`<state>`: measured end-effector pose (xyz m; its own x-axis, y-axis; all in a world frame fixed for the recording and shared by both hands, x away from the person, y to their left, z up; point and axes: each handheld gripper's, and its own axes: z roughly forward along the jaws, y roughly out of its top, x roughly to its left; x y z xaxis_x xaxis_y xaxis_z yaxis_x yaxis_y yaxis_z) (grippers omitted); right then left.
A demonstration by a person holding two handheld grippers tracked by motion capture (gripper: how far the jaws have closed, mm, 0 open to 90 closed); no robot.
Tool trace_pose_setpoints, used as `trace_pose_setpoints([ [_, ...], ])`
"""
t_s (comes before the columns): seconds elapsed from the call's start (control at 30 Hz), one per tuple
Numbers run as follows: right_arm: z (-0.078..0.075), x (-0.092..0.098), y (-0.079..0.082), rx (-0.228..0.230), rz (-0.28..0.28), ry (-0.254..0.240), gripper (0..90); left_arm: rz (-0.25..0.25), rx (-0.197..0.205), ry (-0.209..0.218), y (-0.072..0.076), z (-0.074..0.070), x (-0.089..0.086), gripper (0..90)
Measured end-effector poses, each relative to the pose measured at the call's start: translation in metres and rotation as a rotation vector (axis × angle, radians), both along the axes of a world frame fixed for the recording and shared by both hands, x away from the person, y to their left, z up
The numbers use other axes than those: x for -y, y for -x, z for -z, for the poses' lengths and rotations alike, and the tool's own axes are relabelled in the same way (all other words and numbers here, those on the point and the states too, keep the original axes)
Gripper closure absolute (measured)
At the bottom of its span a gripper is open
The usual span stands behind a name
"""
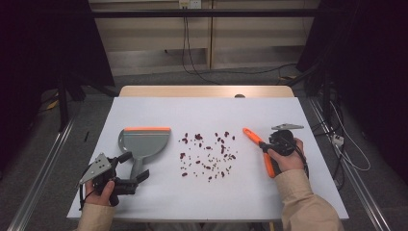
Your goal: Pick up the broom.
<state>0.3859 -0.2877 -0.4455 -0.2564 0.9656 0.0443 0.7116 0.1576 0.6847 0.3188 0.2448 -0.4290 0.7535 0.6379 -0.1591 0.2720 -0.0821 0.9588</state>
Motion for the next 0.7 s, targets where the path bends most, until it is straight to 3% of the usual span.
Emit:
trace_pose_setpoints([
  [0.07,0.002,0.002,-0.001,-0.017,0.012,-0.010,56.3,-0.001,-0.004,0.003,0.000,0.000,0.001,2.9],
  [0.1,0.003,0.004,-0.001,-0.054,0.020,-0.035,59.7,-0.001,-0.005,0.003,0.000,0.001,0.001,2.9],
  [0.2,0.004,0.003,-0.002,-0.074,0.007,-0.043,63.1,0.005,-0.005,-0.007,-0.001,0.001,0.001,2.9],
  [0.23,0.004,0.000,-0.003,-0.087,-0.001,-0.038,67.6,0.005,-0.006,-0.005,-0.001,0.001,0.002,2.9],
  [0.4,0.003,-0.007,-0.008,-0.122,0.003,0.016,66.4,0.004,-0.002,-0.008,-0.001,0.001,0.002,2.9],
  [0.47,0.004,-0.006,-0.009,-0.128,0.010,-0.001,66.5,0.007,0.001,-0.014,-0.001,0.001,0.002,2.9],
  [0.53,0.006,-0.001,-0.009,-0.132,0.033,-0.058,67.3,0.005,-0.005,-0.012,-0.001,0.001,0.002,3.0],
  [0.7,0.005,0.001,-0.011,-0.147,0.030,-0.075,68.0,-0.001,0.002,-0.002,-0.002,0.000,0.001,2.9],
])
